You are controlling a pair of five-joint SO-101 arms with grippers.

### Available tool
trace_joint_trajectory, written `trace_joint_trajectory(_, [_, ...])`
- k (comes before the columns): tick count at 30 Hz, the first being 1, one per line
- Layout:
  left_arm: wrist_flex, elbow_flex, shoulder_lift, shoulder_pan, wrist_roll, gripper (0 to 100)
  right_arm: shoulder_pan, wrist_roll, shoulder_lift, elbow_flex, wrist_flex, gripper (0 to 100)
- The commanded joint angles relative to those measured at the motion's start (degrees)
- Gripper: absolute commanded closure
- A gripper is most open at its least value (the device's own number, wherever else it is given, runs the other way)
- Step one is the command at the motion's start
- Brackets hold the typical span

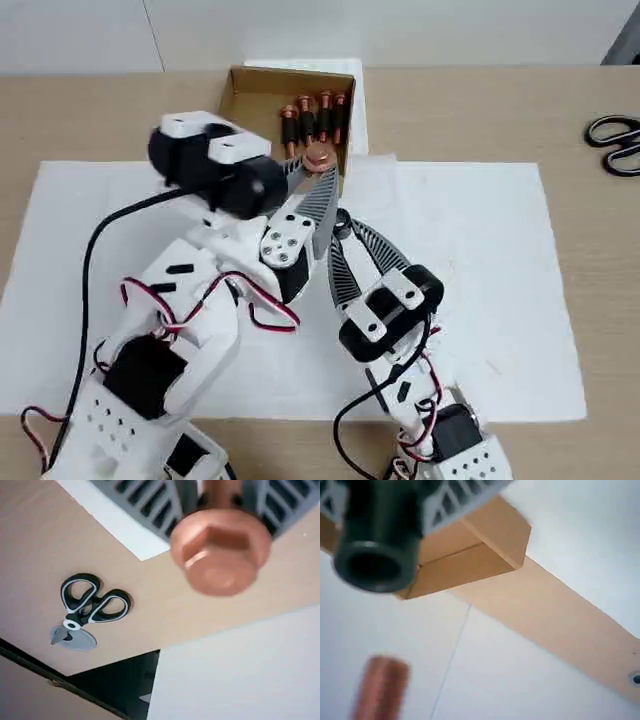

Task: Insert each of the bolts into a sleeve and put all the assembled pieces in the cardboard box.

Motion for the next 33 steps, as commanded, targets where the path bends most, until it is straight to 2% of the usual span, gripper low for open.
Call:
trace_joint_trajectory(1, [-0.35,-2.68,0.18,0.35,-0.79,99,-0.04,0.44,-0.75,0.35,-1.10,99.4])
trace_joint_trajectory(7, [-11.69,5.41,-0.26,0.35,-2.46,99,-0.04,0.35,-0.75,0.35,-1.01,99.4])
trace_joint_trajectory(11, [-15.74,9.36,-0.26,0.44,-2.55,99,-0.04,0.35,-0.75,0.35,-0.92,99.4])
trace_joint_trajectory(17, [-15.38,9.80,-0.35,0.44,-2.46,99,-0.04,0.35,-0.75,0.35,-0.92,99.4])
trace_joint_trajectory(22, [-10.29,9.36,-0.44,0.44,-2.29,99,-0.04,0.35,-0.75,0.35,-0.92,99.4])
trace_joint_trajectory(28, [-7.65,8.04,-0.44,0.44,6.07,99,-0.04,0.35,-0.75,0.35,-0.92,99.4])
trace_joint_trajectory(33, [-7.47,8.04,-0.44,0.35,6.42,99,-0.04,0.35,-0.75,0.35,-0.92,99.4])
